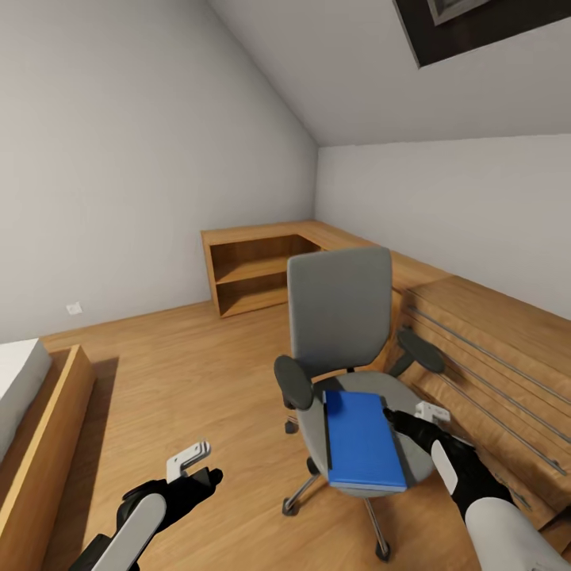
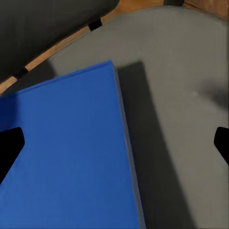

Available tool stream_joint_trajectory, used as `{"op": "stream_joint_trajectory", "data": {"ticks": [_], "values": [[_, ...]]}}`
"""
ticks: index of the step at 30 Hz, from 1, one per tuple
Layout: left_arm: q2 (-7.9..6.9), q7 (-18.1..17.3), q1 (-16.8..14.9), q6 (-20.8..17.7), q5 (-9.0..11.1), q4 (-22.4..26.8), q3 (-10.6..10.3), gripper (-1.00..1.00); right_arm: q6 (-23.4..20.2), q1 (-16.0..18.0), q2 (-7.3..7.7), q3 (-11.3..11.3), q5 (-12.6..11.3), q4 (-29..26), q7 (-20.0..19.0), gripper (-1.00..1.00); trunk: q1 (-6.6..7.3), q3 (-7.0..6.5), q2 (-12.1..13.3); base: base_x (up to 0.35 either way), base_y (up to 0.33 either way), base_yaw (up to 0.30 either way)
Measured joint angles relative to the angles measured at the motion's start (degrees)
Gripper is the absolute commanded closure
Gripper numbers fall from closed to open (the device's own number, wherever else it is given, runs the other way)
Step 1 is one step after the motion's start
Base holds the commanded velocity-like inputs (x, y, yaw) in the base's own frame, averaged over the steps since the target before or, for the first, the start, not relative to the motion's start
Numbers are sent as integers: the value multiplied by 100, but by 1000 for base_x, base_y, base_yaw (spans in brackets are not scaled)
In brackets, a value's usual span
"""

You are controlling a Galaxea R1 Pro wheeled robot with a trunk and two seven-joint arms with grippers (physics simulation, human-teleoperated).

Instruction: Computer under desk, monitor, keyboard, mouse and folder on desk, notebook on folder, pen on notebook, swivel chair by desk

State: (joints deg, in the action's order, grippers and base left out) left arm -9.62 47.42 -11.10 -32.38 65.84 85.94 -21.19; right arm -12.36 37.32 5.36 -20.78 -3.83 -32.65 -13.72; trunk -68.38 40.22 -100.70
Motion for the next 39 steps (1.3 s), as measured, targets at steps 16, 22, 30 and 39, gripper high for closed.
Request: {"op": "stream_joint_trajectory", "data": {"ticks": [16, 22, 30, 39], "values": [[9, -6, 0, 2, -341, -12, -14, -100, 176, -171, -172, 28, 318, -601, 27, -100, 0, 0, 0, 216, 0, 0], [9, -8, 0, 4, -358, -14, -15, -100, 194, -175, -179, 29, 371, -599, 29, -100, 2, 0, 0, 262, 0, 0], [3, -10, 0, -1, -361, -14, -15, -100, 194, -176, -181, 30, 388, -588, 30, -100, 1, 0, 0, 236, 0, 0], [6, 3, 0, -2, -376, -13, -20, -100, 185, -176, -181, 70, 390, -579, 25, -100, 0, 0, 0, 100, 0, 0]]}}
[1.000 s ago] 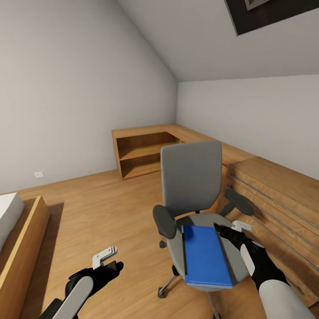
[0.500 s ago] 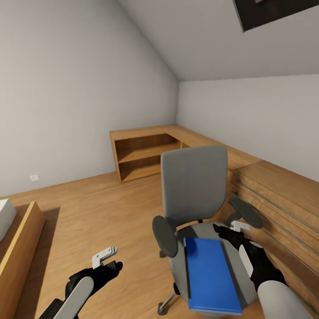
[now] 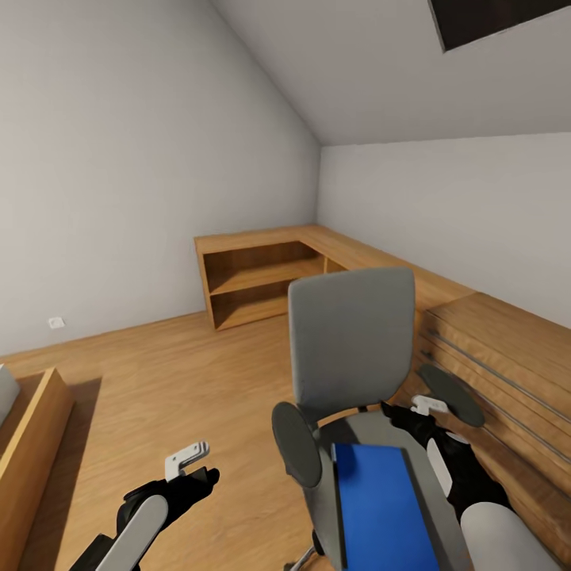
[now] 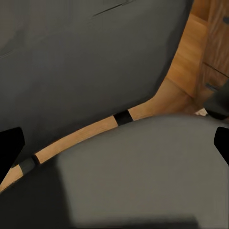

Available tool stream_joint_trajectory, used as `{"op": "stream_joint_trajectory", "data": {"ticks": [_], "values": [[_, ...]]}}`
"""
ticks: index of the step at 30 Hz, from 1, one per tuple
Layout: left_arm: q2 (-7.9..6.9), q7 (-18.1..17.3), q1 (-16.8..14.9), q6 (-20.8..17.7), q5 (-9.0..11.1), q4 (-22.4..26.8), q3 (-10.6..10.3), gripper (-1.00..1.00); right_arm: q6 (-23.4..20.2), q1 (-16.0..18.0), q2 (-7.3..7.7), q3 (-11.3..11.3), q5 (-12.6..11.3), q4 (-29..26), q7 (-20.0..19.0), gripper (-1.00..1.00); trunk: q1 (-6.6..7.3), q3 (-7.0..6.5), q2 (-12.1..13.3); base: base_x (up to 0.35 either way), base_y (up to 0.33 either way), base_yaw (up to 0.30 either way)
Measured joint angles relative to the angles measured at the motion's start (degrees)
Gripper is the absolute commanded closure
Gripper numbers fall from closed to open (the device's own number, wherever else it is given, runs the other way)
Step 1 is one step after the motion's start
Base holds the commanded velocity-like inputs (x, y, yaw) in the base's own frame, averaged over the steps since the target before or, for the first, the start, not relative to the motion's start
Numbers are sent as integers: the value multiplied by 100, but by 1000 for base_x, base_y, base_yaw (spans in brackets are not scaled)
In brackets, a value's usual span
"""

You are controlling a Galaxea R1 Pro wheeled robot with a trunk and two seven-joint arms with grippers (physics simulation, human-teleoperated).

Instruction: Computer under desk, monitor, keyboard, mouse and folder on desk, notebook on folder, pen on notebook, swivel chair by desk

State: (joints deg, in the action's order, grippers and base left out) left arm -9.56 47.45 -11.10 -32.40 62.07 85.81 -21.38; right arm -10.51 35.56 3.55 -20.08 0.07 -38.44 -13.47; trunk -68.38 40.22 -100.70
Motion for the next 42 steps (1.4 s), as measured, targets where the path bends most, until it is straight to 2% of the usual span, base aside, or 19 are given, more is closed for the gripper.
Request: {"op": "stream_joint_trajectory", "data": {"ticks": [6, 11, 12, 16, 21, 29, 42], "values": [[1, -1, 0, -2, -2, 3, -9, -100, -9, 0, 0, 143, 2, 8, 3, -100, 0, 0, 0, 200, 0, 0], [-1, -6, 0, -7, -1, 7, -6, -100, -119, 0, -6, 381, 11, 34, 47, -100, -1, 0, 0, 74, 0, 0], [-1, -13, 0, -7, 0, 10, -9, -100, -263, 0, -8, 528, 12, 48, 78, -100, -1, 0, 0, 30, 0, 0], [1, -19, 0, -7, 1, 17, -12, -100, -716, 1, -9, 835, 1, 58, 192, -100, -1, 0, 0, 18, 0, 0], [1, -6, 0, -8, 0, 22, -13, -100, -1104, 1, -28, 1073, -16, 56, 399, -100, -2, 0, 0, 7, 0, 0], [0, -9, 0, -9, 1, 24, -13, -100, -1281, 1, -151, 1181, -4, 56, 671, -100, -2, 0, 0, 1, 0, 0], [-13, 15, 0, -9, 5, 54, 92, -100, -1335, 1, -184, 1219, -1, 64, 751, -100, -2, 0, 0, 0, 0, 0]]}}
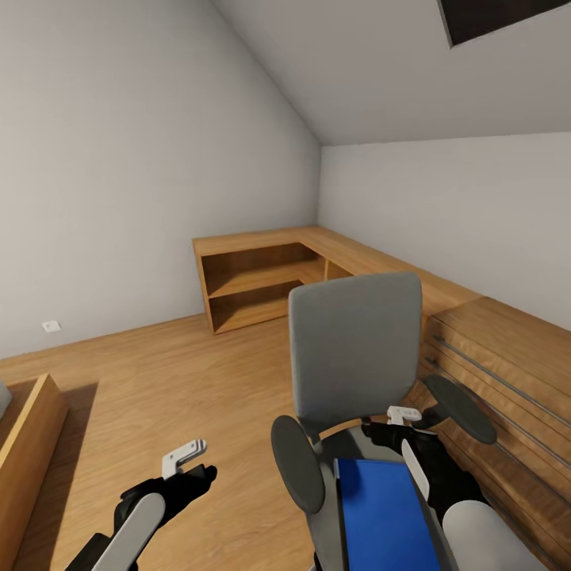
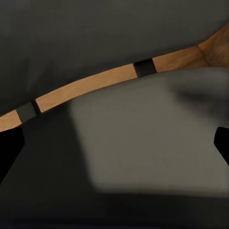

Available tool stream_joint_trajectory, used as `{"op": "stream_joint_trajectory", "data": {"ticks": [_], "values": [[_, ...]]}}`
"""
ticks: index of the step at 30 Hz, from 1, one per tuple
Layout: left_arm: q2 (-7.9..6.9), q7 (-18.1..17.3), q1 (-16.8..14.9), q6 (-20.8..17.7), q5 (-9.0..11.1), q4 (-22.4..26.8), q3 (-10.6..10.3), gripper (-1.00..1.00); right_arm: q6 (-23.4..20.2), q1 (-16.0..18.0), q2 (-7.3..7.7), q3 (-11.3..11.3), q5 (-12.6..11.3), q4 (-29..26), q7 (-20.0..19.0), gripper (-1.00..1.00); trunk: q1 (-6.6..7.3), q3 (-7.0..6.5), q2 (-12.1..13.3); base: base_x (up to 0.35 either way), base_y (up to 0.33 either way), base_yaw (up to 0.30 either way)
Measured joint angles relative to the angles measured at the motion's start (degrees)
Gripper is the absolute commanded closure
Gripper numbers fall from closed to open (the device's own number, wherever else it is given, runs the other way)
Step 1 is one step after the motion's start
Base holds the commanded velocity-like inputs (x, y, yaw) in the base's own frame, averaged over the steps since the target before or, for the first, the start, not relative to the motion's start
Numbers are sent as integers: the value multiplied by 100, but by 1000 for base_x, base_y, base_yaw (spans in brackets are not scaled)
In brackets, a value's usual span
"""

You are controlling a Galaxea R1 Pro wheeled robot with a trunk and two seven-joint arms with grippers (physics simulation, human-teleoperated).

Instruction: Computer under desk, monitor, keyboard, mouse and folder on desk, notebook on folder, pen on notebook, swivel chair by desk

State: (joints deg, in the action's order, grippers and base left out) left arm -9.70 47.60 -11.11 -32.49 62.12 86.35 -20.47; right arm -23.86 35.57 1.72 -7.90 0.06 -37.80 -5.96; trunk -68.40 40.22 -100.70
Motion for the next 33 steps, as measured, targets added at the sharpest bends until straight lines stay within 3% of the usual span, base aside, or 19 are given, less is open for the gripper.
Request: {"op": "stream_joint_trajectory", "data": {"ticks": [4, 10, 28, 33], "values": [[7, -1, 0, 0, 18, 8, 153, -100, -8, 0, -1, 5, 0, 0, 6, -100, 0, 0, 0, 0, 0, 0], [14, -1, 0, 0, 28, 14, 274, -100, -15, 0, -2, 9, 4, 4, 10, -100, -131, 107, -239, 0, 0, 0], [16, -3, 0, -7, 32, 7, 330, -100, -270, 0, -2, 9, 1, 9, 1, -100, -527, 430, -961, 0, 0, 0], [16, -2, 0, -8, 32, 7, 342, -100, -278, 0, -2, 9, 0, 9, 1, -100, -527, 431, -963, 0, 0, 0]]}}
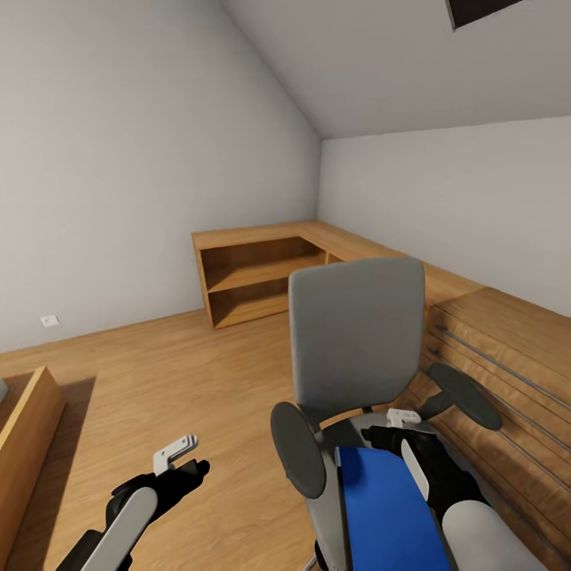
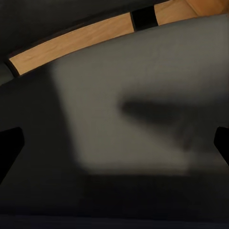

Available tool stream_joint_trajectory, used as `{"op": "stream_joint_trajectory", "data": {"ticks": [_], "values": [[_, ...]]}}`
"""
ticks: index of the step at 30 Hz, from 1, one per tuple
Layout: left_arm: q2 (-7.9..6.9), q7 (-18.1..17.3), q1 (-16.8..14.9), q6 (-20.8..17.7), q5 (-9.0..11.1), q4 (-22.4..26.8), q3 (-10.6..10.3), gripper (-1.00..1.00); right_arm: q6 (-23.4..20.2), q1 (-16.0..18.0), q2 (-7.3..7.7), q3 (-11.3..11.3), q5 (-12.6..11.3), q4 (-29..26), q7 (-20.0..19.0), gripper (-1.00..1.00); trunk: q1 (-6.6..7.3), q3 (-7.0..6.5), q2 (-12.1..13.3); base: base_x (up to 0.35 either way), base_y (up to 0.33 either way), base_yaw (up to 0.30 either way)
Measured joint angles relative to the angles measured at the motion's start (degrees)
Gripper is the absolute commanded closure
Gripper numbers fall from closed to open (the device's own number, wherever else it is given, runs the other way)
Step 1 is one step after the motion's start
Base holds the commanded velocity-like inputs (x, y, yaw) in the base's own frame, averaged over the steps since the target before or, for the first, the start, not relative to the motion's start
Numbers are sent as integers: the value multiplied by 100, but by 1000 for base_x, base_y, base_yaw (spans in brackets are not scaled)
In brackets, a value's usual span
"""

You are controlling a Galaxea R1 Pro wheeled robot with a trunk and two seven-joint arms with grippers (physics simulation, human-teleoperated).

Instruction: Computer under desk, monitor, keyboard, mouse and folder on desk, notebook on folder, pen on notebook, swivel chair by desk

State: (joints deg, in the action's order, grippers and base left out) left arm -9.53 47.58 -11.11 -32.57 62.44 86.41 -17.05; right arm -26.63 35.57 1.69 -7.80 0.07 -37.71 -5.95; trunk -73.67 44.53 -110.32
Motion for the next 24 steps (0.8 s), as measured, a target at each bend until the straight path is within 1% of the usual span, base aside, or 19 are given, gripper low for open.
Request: {"op": "stream_joint_trajectory", "data": {"ticks": [17, 24], "values": [[-30, -42, 0, -7, 2, -50, 9, -100, -4, 0, -8, 0, 0, 0, 0, -100, 0, 0, 0, -2, 0, 0], [-35, -43, 0, -2, 0, -52, 10, -100, -4, 0, -9, 0, 0, 0, -7, -100, -2, 0, 0, -172, 0, 0]]}}
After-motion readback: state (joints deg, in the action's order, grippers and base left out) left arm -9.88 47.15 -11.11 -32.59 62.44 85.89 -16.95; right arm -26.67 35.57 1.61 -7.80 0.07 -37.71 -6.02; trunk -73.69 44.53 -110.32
